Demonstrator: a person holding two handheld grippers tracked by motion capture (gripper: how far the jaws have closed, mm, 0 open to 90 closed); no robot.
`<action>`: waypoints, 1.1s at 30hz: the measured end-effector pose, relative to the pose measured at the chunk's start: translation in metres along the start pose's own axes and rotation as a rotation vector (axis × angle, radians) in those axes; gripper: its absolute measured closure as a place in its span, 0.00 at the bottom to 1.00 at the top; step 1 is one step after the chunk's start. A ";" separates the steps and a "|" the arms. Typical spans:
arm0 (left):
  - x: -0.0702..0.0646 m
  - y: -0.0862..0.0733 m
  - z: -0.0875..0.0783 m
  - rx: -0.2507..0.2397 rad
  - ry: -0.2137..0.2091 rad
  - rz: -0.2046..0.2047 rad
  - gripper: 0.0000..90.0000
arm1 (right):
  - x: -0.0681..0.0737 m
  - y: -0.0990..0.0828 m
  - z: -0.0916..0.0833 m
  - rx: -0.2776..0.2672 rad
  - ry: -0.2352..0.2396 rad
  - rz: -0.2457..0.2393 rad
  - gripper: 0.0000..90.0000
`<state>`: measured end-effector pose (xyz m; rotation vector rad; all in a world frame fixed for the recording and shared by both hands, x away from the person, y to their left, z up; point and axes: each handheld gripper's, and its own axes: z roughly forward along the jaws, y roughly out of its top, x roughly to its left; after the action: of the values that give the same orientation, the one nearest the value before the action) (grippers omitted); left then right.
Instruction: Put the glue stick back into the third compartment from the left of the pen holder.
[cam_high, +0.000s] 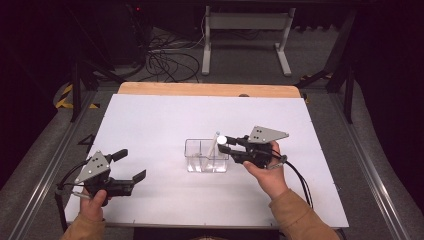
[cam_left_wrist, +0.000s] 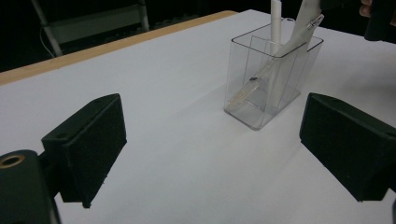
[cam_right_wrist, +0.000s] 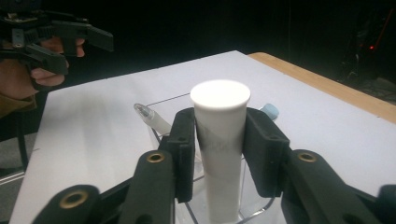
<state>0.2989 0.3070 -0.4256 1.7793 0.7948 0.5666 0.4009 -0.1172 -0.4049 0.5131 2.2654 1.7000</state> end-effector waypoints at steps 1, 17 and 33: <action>0.000 0.000 0.000 0.000 0.000 0.000 0.09 | 0.000 0.000 -0.001 -0.002 -0.005 0.003 0.67; 0.000 0.000 0.000 -0.002 0.000 -0.003 0.09 | 0.007 0.013 -0.017 -0.058 -0.075 -0.062 0.48; -0.001 0.002 -0.001 -0.012 0.001 0.007 0.09 | 0.012 0.013 -0.056 -0.009 -0.196 -0.060 0.31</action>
<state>0.2979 0.3060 -0.4236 1.7719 0.7845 0.5754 0.3686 -0.1574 -0.3763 0.5769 2.1128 1.5576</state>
